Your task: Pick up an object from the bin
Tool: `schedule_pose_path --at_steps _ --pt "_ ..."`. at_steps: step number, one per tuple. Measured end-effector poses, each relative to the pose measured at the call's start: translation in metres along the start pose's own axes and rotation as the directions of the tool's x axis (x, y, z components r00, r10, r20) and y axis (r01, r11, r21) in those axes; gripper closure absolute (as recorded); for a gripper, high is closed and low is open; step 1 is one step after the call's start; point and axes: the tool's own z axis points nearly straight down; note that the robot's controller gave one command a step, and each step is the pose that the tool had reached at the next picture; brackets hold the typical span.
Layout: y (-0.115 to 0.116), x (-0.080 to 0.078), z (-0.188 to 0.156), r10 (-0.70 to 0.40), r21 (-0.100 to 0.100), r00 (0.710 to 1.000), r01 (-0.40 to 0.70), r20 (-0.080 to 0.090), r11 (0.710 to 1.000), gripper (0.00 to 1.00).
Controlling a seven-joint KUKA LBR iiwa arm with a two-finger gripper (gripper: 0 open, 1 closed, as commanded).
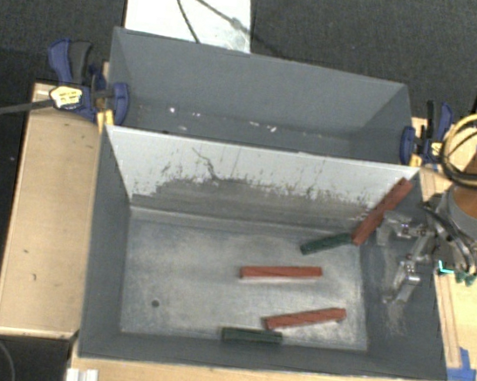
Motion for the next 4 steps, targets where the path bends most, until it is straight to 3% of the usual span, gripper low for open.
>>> schedule_pose_path --at_steps 1,2,3,4 --pt "0.0572 0.0213 0.1182 -0.218 -0.002 0.976 0.218 0.001 0.976 0.0" --pt "0.055 0.0192 0.1146 -0.221 0.003 0.975 0.221 0.007 0.975 1.0" --pt "0.0555 0.0196 0.1154 -0.224 0.002 0.974 0.224 0.006 0.974 0.0" --pt "0.0555 0.0196 0.1153 -0.229 0.002 0.973 0.229 0.006 0.973 1.0"
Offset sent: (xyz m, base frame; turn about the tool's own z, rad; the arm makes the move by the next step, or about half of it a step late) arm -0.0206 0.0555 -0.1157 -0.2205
